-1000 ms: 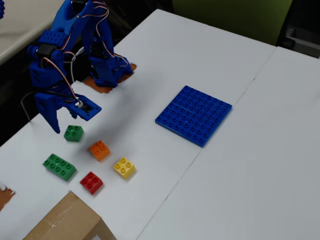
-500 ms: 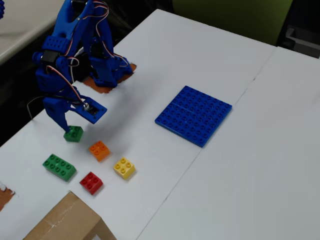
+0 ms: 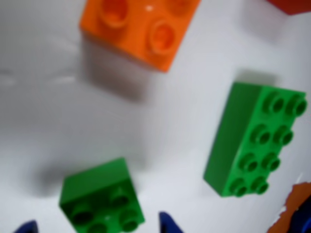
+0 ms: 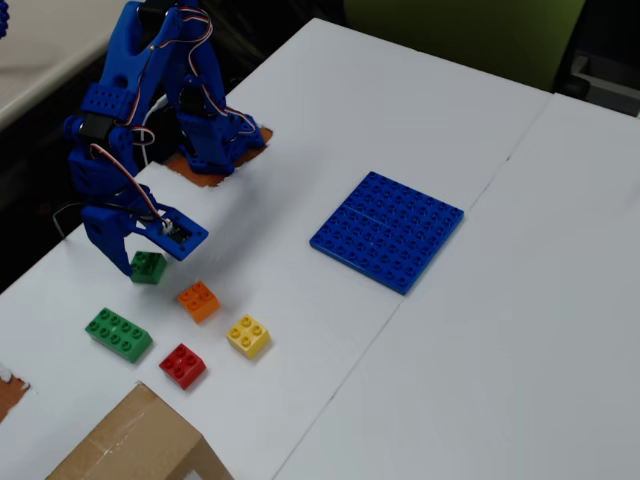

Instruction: Pick up the 2x2 green block and go up the 8x8 blue block.

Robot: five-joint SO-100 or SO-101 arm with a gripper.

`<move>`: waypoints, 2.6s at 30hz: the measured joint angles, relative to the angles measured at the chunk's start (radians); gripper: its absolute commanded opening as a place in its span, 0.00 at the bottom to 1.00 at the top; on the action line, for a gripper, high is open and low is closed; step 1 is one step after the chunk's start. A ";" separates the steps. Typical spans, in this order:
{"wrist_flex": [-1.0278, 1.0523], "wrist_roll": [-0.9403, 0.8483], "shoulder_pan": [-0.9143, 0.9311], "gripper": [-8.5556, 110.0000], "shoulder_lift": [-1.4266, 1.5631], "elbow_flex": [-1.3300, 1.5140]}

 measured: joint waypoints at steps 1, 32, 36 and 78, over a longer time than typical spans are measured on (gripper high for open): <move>-0.003 0.000 0.000 0.33 -0.008 -0.009; 0.118 0.000 -0.127 0.08 0.164 0.061; 0.250 0.000 -0.236 0.08 0.321 0.061; 0.925 1.450 -1.266 0.07 -0.230 -1.220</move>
